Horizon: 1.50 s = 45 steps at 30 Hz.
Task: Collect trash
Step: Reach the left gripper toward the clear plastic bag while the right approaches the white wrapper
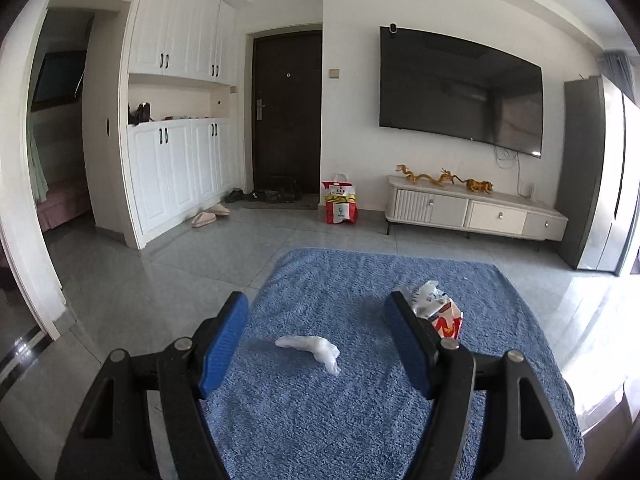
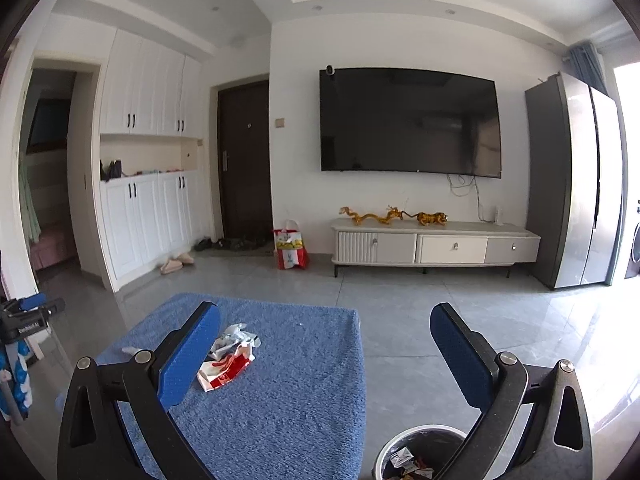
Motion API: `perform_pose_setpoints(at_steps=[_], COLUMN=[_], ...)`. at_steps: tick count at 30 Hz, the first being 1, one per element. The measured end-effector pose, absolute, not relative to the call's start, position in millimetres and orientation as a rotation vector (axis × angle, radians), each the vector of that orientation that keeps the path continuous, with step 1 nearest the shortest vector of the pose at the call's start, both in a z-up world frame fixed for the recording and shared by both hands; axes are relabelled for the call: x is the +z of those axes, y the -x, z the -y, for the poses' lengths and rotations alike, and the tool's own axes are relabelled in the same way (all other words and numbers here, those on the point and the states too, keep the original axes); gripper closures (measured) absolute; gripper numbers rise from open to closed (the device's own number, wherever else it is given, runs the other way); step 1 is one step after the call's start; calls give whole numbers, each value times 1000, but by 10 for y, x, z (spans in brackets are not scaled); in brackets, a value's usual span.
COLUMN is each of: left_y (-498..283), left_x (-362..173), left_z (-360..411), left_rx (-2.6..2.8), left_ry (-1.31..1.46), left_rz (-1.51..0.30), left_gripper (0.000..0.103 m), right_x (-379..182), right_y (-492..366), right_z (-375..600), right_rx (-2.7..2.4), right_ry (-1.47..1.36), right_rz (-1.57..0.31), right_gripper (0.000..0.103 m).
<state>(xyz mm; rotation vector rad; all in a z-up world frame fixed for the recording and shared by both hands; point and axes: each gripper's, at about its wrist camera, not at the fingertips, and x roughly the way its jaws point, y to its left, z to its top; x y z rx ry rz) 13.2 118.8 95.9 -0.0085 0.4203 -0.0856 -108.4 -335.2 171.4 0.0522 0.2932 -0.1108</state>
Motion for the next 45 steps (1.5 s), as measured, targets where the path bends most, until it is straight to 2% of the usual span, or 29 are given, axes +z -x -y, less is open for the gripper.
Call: perform_pose_setpoints(at_steps=[19,37,45], left_y=[-648,-818,-923], left_x=[562,240,101], left_z=[-1464,-1667,-1713], left_rx=[-121,-111,-132], left_ry=[95,121,156], left_rz=[-525,-555,-623], left_gripper=[34,34,34], right_x=[1272,1119,1021], right_y=[327,149,75], right_z=[2936,2782,2803], right_rx=[-114,-121,-101], right_ry=[-43,-53,-84], right_rz=[-457,-499,-525], right_gripper=[0,0,0])
